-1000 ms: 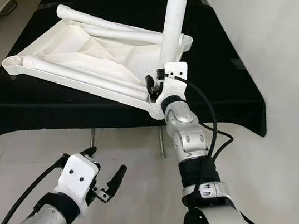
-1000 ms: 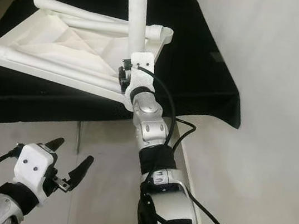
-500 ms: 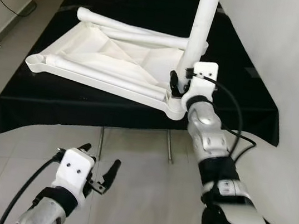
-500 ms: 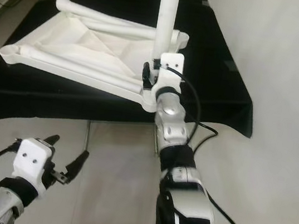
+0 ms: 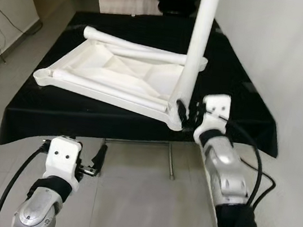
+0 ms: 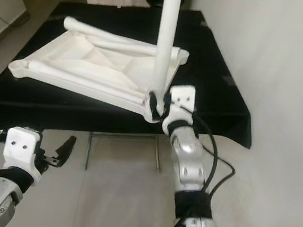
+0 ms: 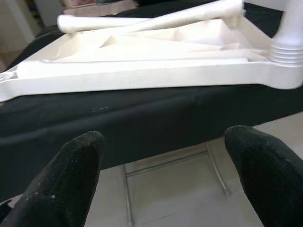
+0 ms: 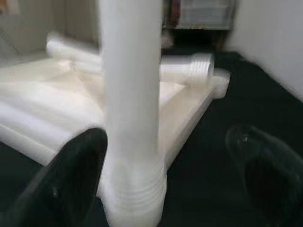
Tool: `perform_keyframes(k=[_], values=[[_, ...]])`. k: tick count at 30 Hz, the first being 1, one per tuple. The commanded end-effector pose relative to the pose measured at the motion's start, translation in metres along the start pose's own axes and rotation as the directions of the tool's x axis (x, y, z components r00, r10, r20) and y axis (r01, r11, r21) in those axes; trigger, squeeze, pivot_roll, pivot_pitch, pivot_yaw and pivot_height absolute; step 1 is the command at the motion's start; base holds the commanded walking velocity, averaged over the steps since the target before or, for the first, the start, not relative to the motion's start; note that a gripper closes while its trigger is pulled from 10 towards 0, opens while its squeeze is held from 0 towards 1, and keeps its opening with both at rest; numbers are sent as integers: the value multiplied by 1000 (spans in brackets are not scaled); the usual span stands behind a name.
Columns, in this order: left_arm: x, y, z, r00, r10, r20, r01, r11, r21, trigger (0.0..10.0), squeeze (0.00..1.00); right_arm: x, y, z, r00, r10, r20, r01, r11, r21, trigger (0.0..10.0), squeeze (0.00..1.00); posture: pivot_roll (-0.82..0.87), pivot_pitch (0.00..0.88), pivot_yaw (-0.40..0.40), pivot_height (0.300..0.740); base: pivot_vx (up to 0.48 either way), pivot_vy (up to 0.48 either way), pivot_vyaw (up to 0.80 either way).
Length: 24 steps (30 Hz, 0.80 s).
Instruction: Building children table
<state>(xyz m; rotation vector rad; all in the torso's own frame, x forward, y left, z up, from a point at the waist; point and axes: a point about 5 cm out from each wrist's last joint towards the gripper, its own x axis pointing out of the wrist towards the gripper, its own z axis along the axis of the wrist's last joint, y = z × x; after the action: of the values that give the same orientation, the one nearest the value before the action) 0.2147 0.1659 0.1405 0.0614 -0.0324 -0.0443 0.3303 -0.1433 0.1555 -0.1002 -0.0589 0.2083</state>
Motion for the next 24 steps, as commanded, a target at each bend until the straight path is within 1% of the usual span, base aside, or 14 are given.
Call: perform_keyframes(k=[1,4,5,6,8,9,11,12,16,17,19,22,23,24], values=[[-6,7,-11,997,40,-63,-41,999,-9,10000,0,-13,17,-9,996,81,-36,-82,996,-23,10000,0,3,34,34,740,0,0,0],[-20,8,-20,992,50,-120,-58,996,-63,10000,0,-36,36,-19,983,173,-64,-175,984,-30,10000,0,7,32,34,740,0,0,0],[-20,8,-20,992,50,-120,-58,996,-63,10000,0,-36,36,-19,983,173,-64,-175,984,-30,10000,0,7,32,34,740,0,0,0],[-27,10,-21,989,83,-125,-94,992,-86,10000,0,-43,42,-26,975,207,-78,-209,978,-21,10000,0,17,29,35,740,315,0,0],[-27,10,-21,989,83,-125,-94,992,-86,10000,0,-43,42,-26,975,207,-78,-209,978,-21,10000,0,17,29,35,740,315,0,0],[-28,10,-22,988,95,-122,-108,989,-97,10000,0,-43,37,-28,973,213,-95,-213,977,8,10000,0,25,25,31,740,424,0,800],[-28,10,-22,988,95,-118,-107,990,-96,10000,0,-42,35,-28,972,216,-98,-215,976,22,10000,0,25,25,31,740,424,0,800],[-25,8,-21,990,82,-110,-91,993,-80,10000,0,-41,35,-30,971,213,-111,-212,977,25,10000,0,23,24,29,740,428,0,0],[-23,7,-21,992,72,-105,-80,995,-68,10000,0,-40,36,-30,970,212,-119,-210,977,24,10000,0,20,23,30,740,428,0,0],[-20,4,-20,995,43,-95,-48,998,-46,10000,0,-45,38,-28,957,271,-103,-260,959,112,10000,0,10,24,34,740,424,0,0],[-19,2,-20,995,26,-91,-29,999,-39,10000,0,-51,43,-25,933,353,-71,-337,925,176,10000,0,0,23,37,740,416,0,0],[-18,2,-20,996,22,-91,-26,999,-39,10000,0,-53,44,-24,923,380,-61,-364,913,187,10000,0,0,23,37,740,416,0,0],[-18,2,-20,996,17,-92,-22,999,-45,10000,0,-56,48,-24,902,429,-48,-414,891,188,10000,0,-12,21,44,740,412,0,0],[-18,2,-20,996,17,-92,-22,999,-45,10000,0,-56,48,-24,902,429,-48,-414,891,188,10000,0,-12,21,44,740,412,0,0]])
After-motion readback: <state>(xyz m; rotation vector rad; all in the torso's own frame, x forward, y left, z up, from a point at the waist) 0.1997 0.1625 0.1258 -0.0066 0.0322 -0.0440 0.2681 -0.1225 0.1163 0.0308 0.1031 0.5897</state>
